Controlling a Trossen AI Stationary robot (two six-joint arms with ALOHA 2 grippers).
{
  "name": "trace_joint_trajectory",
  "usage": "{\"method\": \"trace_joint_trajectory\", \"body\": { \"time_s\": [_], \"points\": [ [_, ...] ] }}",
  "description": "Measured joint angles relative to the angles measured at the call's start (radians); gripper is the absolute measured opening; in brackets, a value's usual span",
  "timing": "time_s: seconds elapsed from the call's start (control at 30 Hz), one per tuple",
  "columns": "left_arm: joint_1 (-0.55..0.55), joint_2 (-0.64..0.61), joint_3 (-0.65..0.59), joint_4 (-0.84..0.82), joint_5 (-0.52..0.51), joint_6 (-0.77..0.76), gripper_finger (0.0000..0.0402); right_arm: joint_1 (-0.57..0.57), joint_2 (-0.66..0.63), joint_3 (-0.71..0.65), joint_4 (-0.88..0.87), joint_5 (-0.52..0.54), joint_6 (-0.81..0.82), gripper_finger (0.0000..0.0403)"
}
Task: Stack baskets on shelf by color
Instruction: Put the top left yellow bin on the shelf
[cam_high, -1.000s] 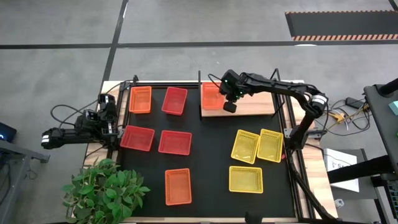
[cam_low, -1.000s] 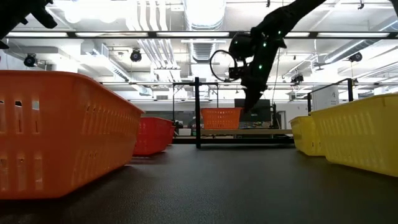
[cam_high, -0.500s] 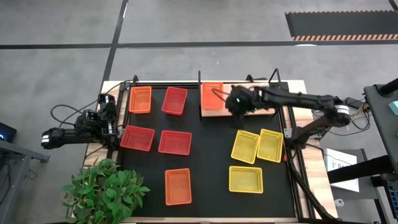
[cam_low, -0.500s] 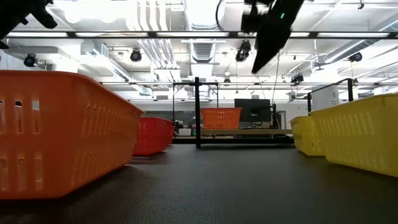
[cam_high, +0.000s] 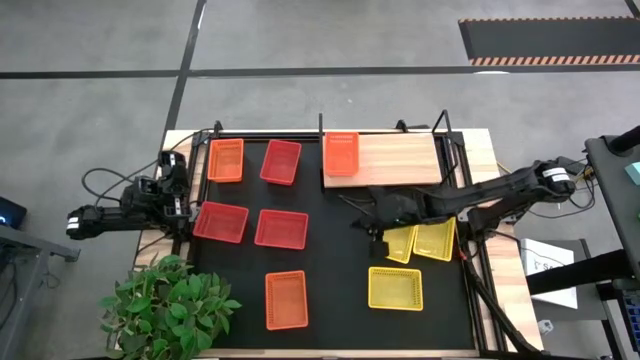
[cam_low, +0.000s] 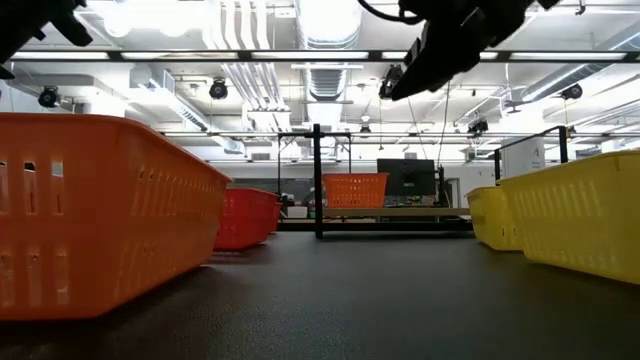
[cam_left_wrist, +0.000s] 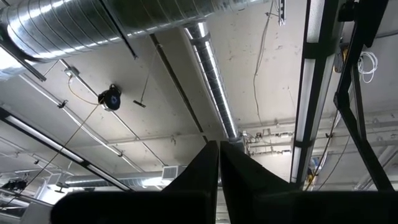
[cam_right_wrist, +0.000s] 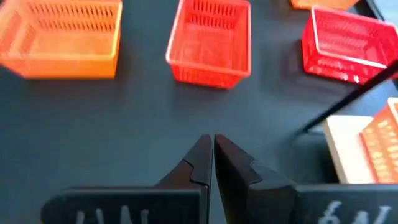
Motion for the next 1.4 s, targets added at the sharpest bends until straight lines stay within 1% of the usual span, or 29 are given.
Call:
{"method": "trace_joint_trajectory", "body": {
  "time_s": [0.1, 0.2, 0.27, 0.37, 0.47, 0.53, 0.67, 0.77, 0.83, 0.87, 1.0, 1.17, 1.23, 1.3, 1.4],
  "points": [
    [0.000, 0.000, 0.000, -0.009, 0.000, -0.001, 0.0000, 0.017, 0.002, -0.036, 0.089, 0.000, 0.040, 0.0011],
    [0.000, 0.009, 0.006, -0.058, 0.014, -0.006, 0.0000, 0.033, -0.003, -0.038, 0.090, -0.002, 0.041, 0.0011],
    [0.000, 0.047, 0.034, -0.082, 0.014, -0.027, 0.0000, 0.036, -0.012, -0.026, 0.068, -0.004, 0.035, 0.0011],
    [0.000, 0.135, 0.084, -0.115, 0.020, -0.047, 0.0000, 0.036, -0.027, 0.002, 0.012, -0.002, 0.033, 0.0011],
    [0.000, 0.255, 0.147, -0.175, 0.023, -0.061, 0.0000, 0.037, -0.034, 0.016, -0.040, -0.003, 0.032, 0.0011],
    [0.000, 0.333, 0.197, -0.223, 0.034, -0.115, 0.0000, 0.041, -0.038, 0.019, -0.076, -0.004, 0.031, 0.0011],
    [0.000, 0.432, 0.307, -0.376, 0.087, -0.212, 0.0000, 0.051, -0.046, 0.019, -0.166, -0.003, 0.036, 0.0011],
    [0.000, 0.476, 0.377, -0.571, 0.198, -0.263, 0.0000, 0.059, -0.046, 0.019, -0.234, -0.004, 0.058, 0.0011],
    [-0.002, 0.496, 0.404, -0.700, 0.241, -0.299, 0.0000, 0.068, -0.046, 0.019, -0.282, -0.003, 0.073, 0.0011],
    [-0.001, 0.501, 0.414, -0.756, 0.248, -0.328, 0.0000, 0.072, -0.046, 0.019, -0.304, -0.004, 0.082, 0.0011],
    [-0.001, 0.514, 0.433, -0.863, 0.239, -0.414, 0.0000, 0.094, -0.046, 0.019, -0.401, -0.004, 0.107, 0.0011],
    [0.000, 0.512, 0.424, -0.884, 0.237, -0.454, 0.0000, 0.102, -0.052, 0.019, -0.477, -0.017, 0.111, 0.0011],
    [0.000, 0.513, 0.424, -0.877, 0.235, -0.454, 0.0000, 0.102, -0.052, 0.019, -0.512, -0.053, 0.114, 0.0016],
    [0.000, 0.512, 0.423, -0.875, 0.229, -0.454, 0.0000, 0.102, -0.051, 0.019, -0.524, -0.086, 0.125, 0.0026],
    [0.000, 0.518, 0.422, -0.846, 0.213, -0.447, 0.0000, 0.102, -0.051, 0.019, -0.522, -0.112, 0.199, 0.0054]
  ]
}}
